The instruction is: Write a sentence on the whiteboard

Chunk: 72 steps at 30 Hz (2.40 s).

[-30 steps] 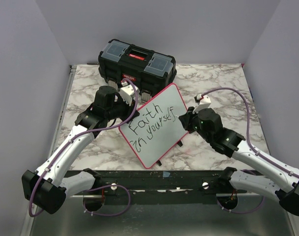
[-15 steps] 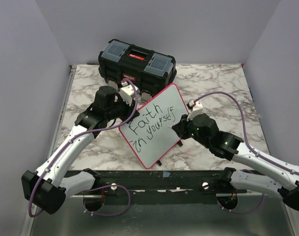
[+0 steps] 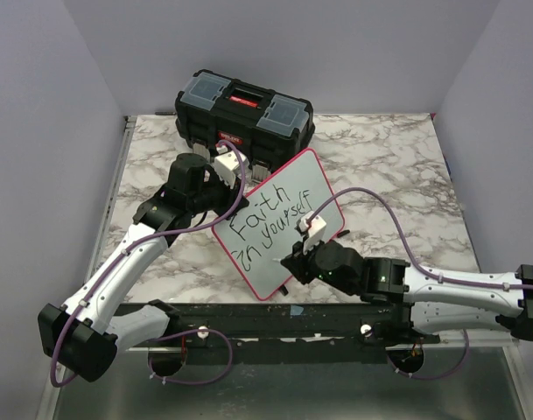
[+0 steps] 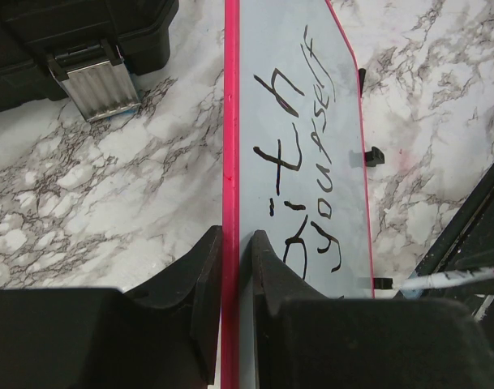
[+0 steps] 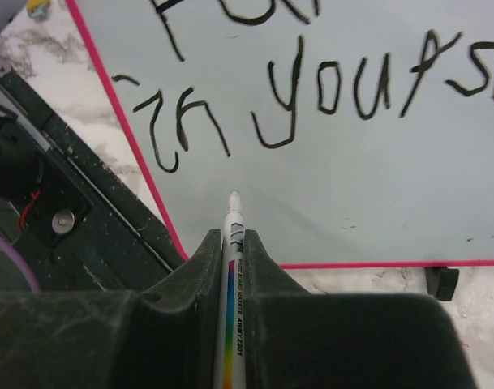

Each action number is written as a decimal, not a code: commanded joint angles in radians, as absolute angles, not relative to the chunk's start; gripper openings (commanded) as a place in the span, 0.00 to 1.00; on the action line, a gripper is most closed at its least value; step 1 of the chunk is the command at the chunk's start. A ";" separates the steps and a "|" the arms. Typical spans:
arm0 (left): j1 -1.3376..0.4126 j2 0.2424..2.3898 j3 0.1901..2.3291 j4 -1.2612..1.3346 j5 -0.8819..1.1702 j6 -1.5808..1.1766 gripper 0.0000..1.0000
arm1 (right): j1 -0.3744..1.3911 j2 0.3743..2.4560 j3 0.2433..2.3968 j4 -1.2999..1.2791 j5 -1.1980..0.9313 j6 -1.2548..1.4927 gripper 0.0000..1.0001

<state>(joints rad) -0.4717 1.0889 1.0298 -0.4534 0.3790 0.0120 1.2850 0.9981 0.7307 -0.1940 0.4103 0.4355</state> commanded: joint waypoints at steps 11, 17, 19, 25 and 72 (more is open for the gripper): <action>-0.475 1.069 1.028 -0.434 0.362 0.066 0.00 | 1.365 1.124 0.648 0.056 0.435 0.375 0.01; -0.474 1.074 1.026 -0.433 0.356 0.067 0.00 | 1.366 1.168 0.640 0.103 0.423 0.373 0.01; -0.474 1.074 1.026 -0.433 0.355 0.067 0.00 | 1.366 1.181 0.640 0.107 0.429 0.374 0.01; -0.473 1.078 1.026 -0.434 0.352 0.069 0.00 | 1.367 1.200 0.624 0.101 0.449 0.383 0.01; -0.474 1.077 1.027 -0.436 0.351 0.071 0.00 | 1.366 1.223 0.707 -0.032 0.701 0.436 0.01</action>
